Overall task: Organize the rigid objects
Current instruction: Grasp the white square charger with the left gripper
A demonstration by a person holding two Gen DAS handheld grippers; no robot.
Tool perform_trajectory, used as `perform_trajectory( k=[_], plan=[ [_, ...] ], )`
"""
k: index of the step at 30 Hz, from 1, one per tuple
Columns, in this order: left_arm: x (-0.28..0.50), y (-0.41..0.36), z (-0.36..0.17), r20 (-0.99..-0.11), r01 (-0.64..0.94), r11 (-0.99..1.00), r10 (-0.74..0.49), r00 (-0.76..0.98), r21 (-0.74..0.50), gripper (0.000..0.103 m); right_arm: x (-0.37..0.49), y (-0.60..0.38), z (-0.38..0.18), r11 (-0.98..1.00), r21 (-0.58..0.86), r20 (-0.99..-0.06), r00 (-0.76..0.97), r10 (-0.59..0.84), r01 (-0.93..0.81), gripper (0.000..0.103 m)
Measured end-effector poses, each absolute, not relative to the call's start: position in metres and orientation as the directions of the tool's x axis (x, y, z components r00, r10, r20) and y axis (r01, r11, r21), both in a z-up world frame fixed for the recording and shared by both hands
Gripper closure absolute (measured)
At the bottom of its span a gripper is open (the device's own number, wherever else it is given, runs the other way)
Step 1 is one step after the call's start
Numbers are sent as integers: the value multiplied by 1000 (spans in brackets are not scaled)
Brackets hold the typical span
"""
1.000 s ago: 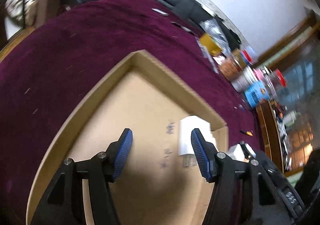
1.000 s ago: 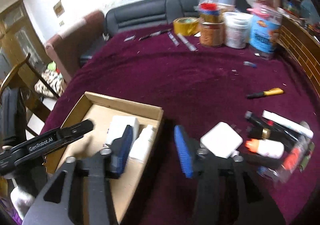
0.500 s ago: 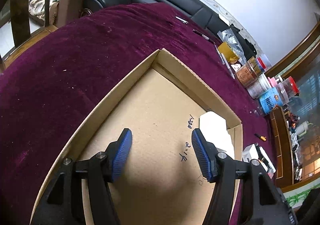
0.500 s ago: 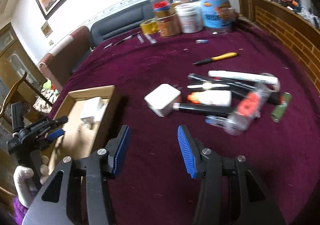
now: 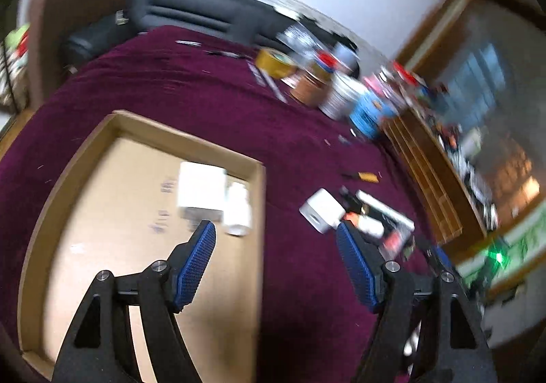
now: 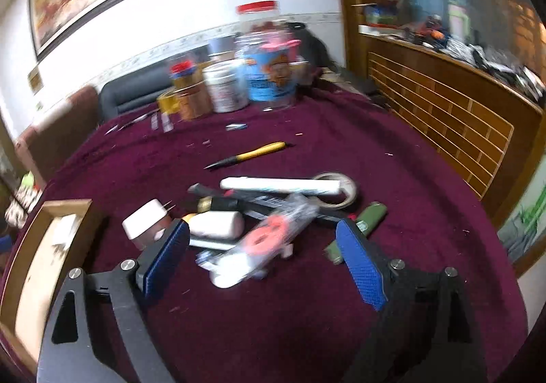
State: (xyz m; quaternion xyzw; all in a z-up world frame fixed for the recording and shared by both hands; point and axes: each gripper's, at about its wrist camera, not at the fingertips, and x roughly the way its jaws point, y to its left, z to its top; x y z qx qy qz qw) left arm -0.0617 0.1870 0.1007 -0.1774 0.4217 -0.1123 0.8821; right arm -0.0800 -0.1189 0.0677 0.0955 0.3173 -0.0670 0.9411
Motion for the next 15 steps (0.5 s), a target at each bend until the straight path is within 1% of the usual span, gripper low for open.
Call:
perform_trajectory(
  k=[2, 4, 7, 9, 13, 15],
  plan=[
    [-53, 166, 99, -731, 62, 928, -329, 598, -367, 35, -77, -131, 61, 968, 136, -610, 788, -85, 210, 15],
    [-41, 145, 96, -756, 82, 940, -317, 573, -333, 35, -76, -147, 52, 958, 170, -614, 785, -79, 229, 15],
    [-24, 112, 91, -782, 122, 951, -302, 545, -283, 35, -77, -168, 44, 923, 290, -629, 777, -15, 252, 15],
    [-7, 93, 83, -798, 146, 960, -281, 534, -240, 35, -80, -174, 43, 910, 322, -624, 782, -2, 259, 15],
    [22, 76, 61, -826, 175, 971, -230, 515, -161, 36, -77, -175, 37, 904, 354, -641, 766, 49, 239, 15],
    [36, 72, 49, -840, 171, 974, -215, 498, -148, 36, -76, -174, 35, 905, 357, -647, 760, 60, 232, 15]
  ],
)
